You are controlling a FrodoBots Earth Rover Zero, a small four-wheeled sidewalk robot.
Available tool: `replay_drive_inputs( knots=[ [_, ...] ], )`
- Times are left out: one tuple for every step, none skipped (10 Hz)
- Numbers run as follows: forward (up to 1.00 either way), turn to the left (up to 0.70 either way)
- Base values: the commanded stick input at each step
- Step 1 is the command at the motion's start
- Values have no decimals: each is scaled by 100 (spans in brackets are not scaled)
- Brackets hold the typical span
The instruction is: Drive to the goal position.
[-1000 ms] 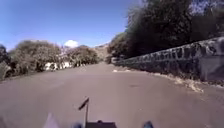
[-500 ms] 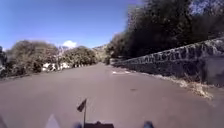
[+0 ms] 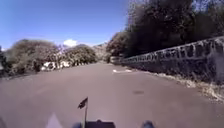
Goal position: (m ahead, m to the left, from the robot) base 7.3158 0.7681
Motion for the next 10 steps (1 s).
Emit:
replay_drive_inputs(
  knots=[
    [50,0],
    [50,0],
    [50,0],
    [50,0],
    [50,0],
    [50,0],
    [50,0],
    [50,0],
    [50,0],
    [50,0]
  ],
)
